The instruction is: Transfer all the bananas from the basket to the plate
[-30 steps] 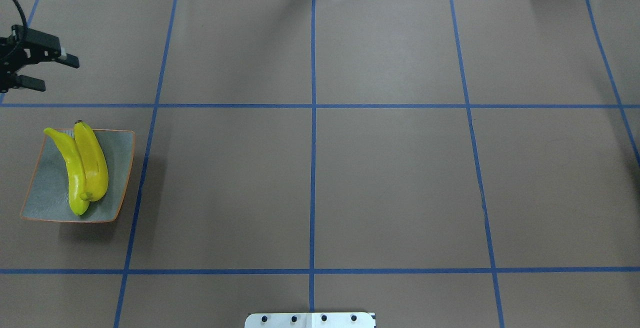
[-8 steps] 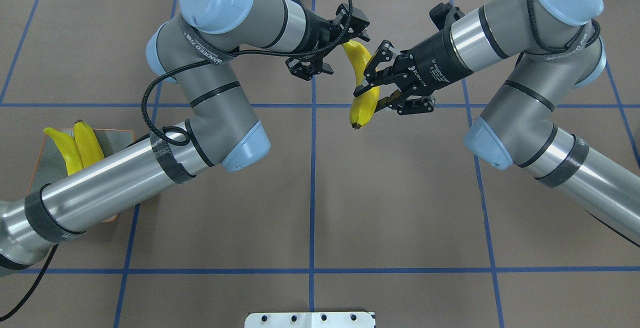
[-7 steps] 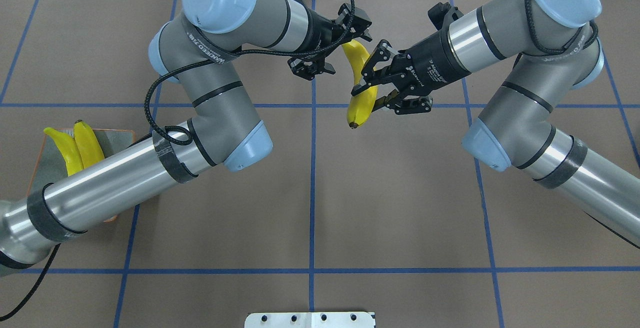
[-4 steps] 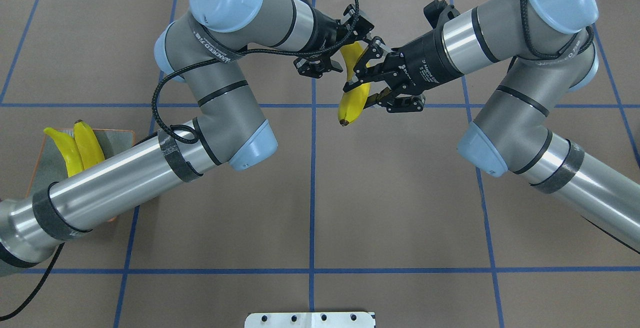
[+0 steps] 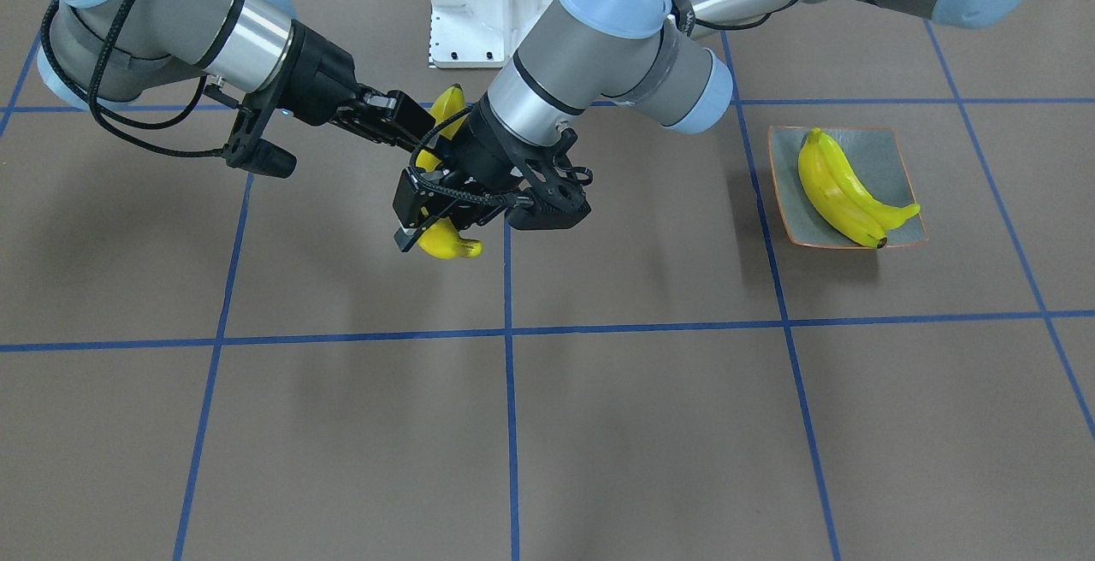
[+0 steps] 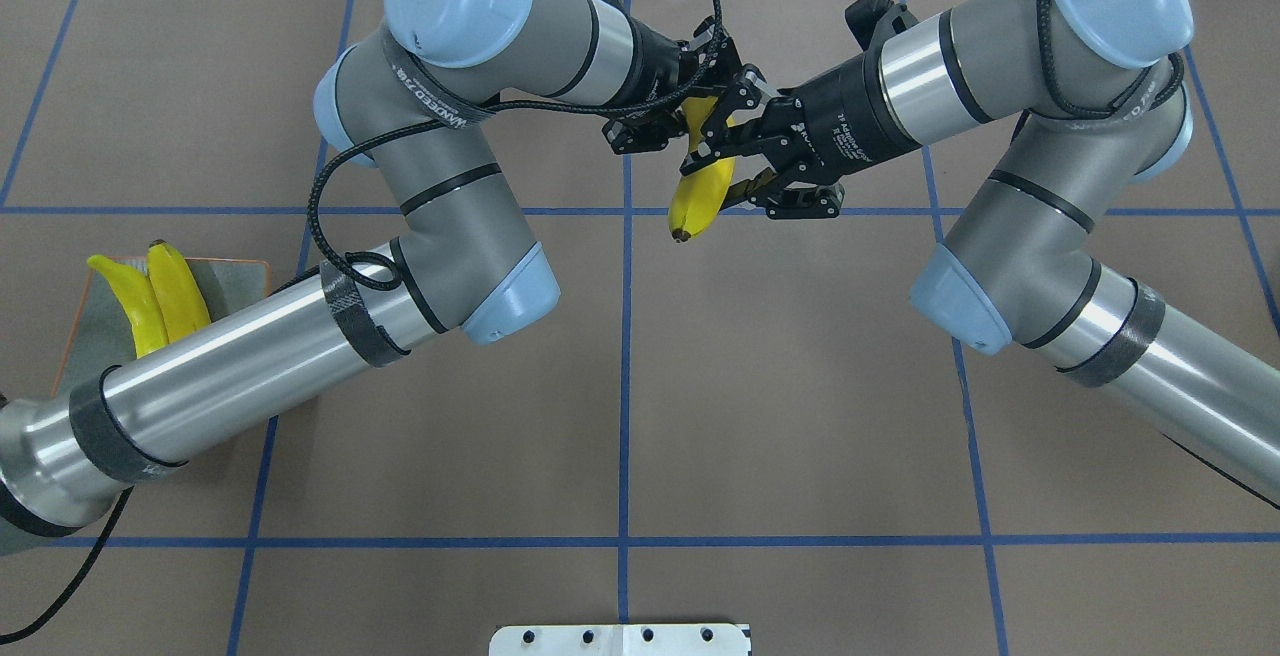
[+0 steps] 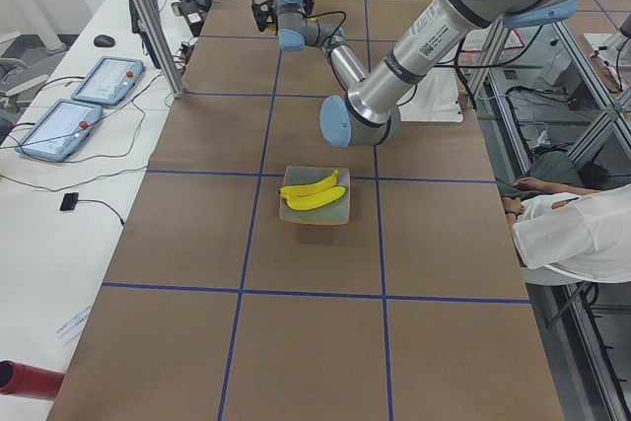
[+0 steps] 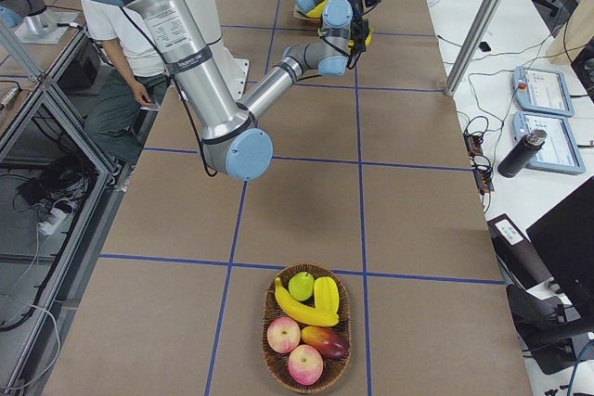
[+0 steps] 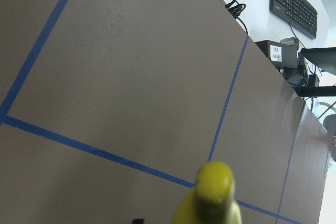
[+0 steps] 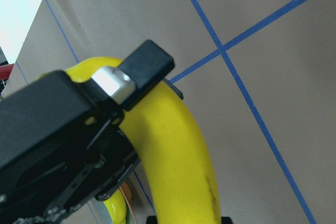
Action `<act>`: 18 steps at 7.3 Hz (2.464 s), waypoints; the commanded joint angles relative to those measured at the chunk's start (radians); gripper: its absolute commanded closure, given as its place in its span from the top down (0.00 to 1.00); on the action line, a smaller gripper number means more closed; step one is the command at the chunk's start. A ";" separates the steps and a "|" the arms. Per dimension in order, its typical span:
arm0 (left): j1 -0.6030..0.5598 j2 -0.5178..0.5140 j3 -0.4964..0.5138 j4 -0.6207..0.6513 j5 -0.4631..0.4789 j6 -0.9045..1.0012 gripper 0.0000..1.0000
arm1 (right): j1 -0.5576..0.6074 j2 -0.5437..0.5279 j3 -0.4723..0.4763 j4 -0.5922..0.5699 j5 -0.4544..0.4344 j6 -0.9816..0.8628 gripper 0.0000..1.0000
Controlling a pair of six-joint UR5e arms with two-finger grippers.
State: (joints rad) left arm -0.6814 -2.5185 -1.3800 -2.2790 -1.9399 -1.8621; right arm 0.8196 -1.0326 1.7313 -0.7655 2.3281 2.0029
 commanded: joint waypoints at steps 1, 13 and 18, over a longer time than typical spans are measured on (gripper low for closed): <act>0.000 -0.003 -0.001 0.003 0.001 -0.005 0.00 | 0.000 0.000 0.007 0.002 0.001 -0.001 0.00; -0.086 0.635 -0.609 0.415 -0.016 0.250 0.00 | 0.280 -0.446 0.050 0.193 -0.039 -0.476 1.00; -0.083 0.760 -0.660 0.647 0.039 0.557 0.00 | 0.279 -0.461 0.007 0.193 -0.128 -0.521 1.00</act>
State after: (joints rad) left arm -0.7601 -1.8128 -2.0246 -1.6418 -1.9013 -1.4033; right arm 1.0991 -1.4943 1.7472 -0.5726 2.2121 1.4889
